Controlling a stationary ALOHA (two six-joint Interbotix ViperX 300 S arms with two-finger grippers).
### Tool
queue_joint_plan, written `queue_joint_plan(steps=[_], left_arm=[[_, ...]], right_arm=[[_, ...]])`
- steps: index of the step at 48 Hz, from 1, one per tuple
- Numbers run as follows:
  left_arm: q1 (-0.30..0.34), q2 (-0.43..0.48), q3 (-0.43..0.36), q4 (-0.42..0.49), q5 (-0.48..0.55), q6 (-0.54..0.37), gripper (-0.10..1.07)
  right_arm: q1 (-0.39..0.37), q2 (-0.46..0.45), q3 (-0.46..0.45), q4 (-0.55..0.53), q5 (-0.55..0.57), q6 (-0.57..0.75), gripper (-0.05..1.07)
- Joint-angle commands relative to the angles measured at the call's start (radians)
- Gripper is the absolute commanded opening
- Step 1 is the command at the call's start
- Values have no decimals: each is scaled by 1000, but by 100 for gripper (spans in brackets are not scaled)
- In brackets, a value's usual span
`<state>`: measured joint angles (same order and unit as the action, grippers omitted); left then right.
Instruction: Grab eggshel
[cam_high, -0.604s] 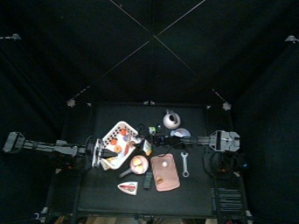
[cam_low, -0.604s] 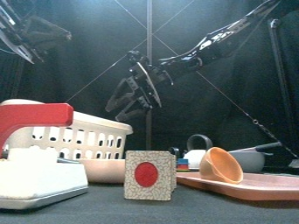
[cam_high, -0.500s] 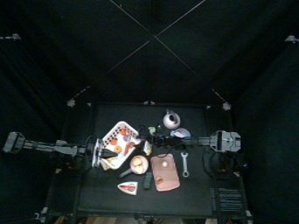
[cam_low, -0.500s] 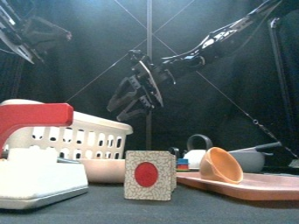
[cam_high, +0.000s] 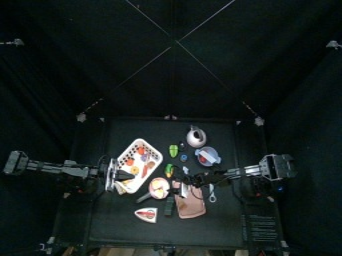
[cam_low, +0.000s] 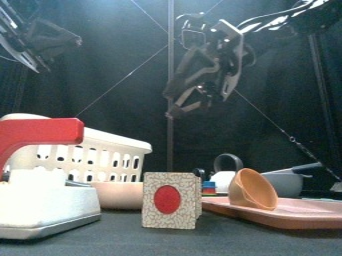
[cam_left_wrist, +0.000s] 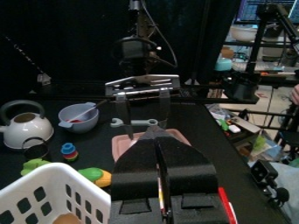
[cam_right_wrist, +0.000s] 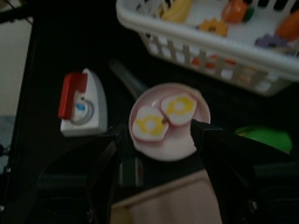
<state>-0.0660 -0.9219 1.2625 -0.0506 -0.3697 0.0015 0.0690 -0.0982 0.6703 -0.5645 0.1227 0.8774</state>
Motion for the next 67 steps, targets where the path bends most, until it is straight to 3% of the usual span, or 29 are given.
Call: queue_joint_plan(steps=[1, 11, 21, 27, 40, 67], left_arm=[[2, 3, -20, -2, -9, 0, 2], [2, 3, -17, -2, -9, -3, 2], [2, 3, -15, -2, -9, -3, 2], [2, 3, -15, -2, -9, -3, 2], [2, 3, -14, -2, -9, -3, 2], [2, 3, -12, -2, -9, -3, 2]], right_arm=[[37, -49, -12, 15, 114, 0, 92], [153, -49, -31, 14, 264, 11, 92], [291, -3, -44, -38, 305, 37, 91], [325, 54, -77, -57, 339, 37, 91], [347, 156, -140, -94, 425, 35, 91], [327, 209, -137, -121, 433, 35, 90]])
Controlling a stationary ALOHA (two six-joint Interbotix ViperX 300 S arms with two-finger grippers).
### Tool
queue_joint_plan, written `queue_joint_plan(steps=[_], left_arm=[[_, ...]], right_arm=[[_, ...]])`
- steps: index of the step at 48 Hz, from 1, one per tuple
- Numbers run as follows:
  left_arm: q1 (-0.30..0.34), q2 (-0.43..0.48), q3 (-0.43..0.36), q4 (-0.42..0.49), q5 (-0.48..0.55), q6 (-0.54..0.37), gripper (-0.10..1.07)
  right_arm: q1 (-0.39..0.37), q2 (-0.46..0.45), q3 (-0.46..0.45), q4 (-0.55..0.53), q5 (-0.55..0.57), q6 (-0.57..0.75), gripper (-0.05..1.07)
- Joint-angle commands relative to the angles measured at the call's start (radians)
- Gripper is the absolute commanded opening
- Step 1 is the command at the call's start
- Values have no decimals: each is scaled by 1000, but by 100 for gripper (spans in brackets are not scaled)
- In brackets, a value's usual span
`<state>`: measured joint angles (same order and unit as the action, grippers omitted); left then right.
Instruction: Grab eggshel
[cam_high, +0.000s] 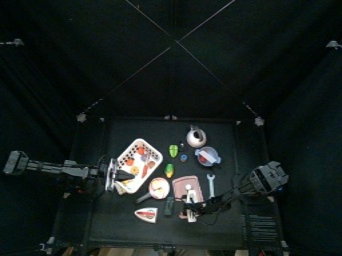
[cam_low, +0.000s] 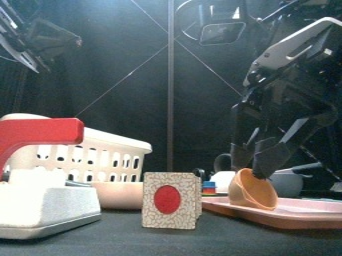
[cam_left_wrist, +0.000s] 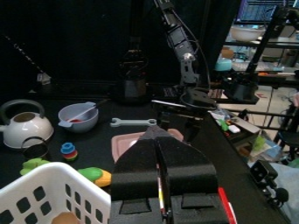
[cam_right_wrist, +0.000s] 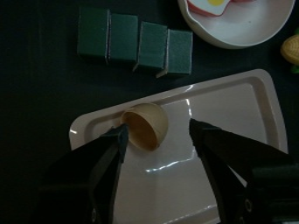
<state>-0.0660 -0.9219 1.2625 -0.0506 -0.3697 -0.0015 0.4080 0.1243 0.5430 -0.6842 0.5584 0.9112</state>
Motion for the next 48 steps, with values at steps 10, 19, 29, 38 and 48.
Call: queue_joint_plan(steps=[10, 19, 29, 38, 48], left_arm=[[2, 3, -12, -2, -9, 0, 2], [2, 3, -12, -2, -9, 2, 2], [2, 3, -12, -2, -9, 2, 2], [2, 3, -12, -2, -9, 2, 2], [3, 3, -12, -2, -9, 0, 2]], right_arm=[[-40, 2, 2, -3, -21, 0, 83], [-57, 2, 20, 3, -46, 2, 72], [-64, 0, 31, 6, -54, 2, 64], [-64, -25, 28, 14, -58, 2, 61], [-69, -63, 48, 9, -95, 2, 61]])
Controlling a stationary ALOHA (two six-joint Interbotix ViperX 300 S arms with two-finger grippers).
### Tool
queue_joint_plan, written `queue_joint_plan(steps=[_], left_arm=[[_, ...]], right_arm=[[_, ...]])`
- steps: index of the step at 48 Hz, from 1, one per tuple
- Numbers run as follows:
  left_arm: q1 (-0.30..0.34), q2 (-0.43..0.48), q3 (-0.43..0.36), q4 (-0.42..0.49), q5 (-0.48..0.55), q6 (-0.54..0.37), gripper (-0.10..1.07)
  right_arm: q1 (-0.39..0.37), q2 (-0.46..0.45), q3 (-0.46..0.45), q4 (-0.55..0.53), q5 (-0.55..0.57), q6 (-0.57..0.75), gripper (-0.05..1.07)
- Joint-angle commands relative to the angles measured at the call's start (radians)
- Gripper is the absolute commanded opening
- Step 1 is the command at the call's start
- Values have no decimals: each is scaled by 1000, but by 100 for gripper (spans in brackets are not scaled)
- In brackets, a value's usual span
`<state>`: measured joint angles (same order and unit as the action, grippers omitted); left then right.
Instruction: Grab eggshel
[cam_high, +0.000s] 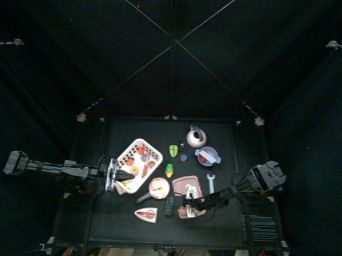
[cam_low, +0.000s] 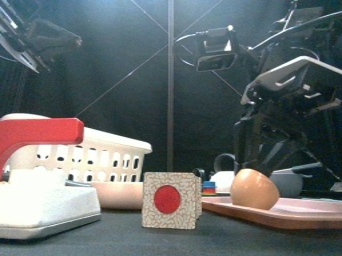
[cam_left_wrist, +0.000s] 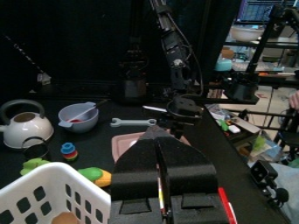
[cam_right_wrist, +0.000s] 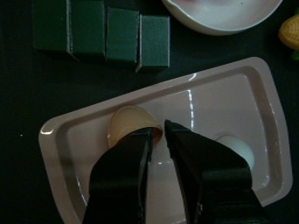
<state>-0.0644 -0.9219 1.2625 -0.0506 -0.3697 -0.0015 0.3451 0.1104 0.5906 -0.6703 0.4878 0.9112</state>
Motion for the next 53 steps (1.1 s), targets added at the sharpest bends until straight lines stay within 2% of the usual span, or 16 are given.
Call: queue_joint_plan(steps=[1, 13, 53], left_arm=[[0, 3, -12, -2, -9, 0, 2], [0, 3, -12, -2, -9, 0, 2], [0, 3, -11, -2, -9, 2, 2]], right_arm=[[-9, -51, 3, -5, -32, 2, 61], [-18, -52, 34, 3, -118, 2, 61], [-32, -28, 38, -5, -135, 0, 58]])
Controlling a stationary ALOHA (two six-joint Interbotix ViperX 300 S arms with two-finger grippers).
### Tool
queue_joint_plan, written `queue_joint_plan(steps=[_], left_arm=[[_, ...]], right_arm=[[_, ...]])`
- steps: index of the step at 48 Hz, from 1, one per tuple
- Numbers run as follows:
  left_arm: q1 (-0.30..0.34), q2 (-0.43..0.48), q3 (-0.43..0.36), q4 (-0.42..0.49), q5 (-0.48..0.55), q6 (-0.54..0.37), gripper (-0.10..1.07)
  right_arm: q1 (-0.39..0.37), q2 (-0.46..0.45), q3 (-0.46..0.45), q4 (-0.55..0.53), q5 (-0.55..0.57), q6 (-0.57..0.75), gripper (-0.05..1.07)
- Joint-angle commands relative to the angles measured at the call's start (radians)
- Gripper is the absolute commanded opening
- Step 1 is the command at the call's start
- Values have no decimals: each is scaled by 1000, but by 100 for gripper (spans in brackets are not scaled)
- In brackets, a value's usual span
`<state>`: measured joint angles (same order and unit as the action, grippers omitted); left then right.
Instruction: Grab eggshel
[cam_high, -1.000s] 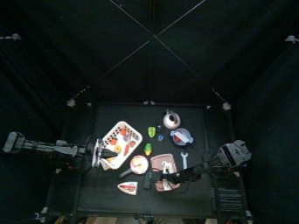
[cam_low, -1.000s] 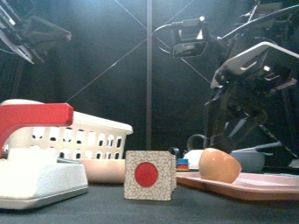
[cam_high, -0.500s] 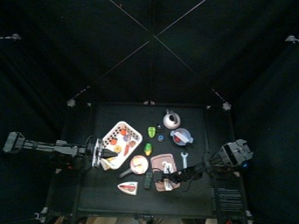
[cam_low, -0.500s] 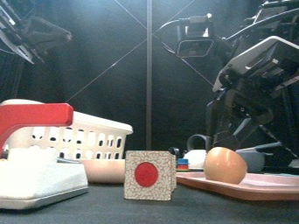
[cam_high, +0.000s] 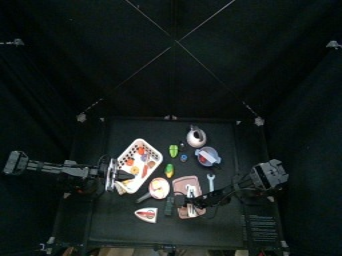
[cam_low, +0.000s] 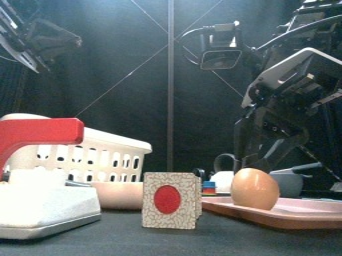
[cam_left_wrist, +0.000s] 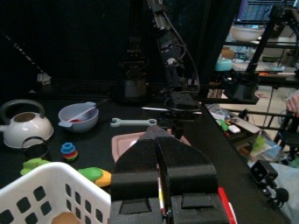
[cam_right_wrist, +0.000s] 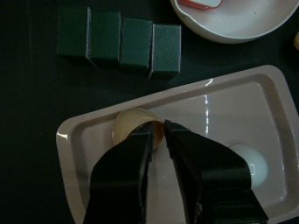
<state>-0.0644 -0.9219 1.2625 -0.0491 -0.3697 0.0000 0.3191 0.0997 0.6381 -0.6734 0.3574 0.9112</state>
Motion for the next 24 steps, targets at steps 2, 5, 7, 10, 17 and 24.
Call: queue_joint_plan(steps=[2, 5, 7, 10, 17, 24], left_arm=[[0, 3, -11, -3, -9, 0, 2], [0, 3, -11, -3, -8, 0, 2], [0, 3, -11, -3, -9, 0, 2], [2, 3, -11, -3, -9, -2, 2], [0, 3, -11, -3, -9, 0, 2], [0, 3, -11, -3, -8, 0, 2]], right_arm=[[-6, -18, -9, -2, -5, 0, 56], [-6, -18, -9, -2, -5, 0, 53], [-6, -20, -8, -3, -3, 0, 51], [-8, -25, -8, -3, 0, 0, 49], [-9, -51, -3, -3, 14, 2, 48], [-9, -101, 6, 2, 58, 2, 48]])
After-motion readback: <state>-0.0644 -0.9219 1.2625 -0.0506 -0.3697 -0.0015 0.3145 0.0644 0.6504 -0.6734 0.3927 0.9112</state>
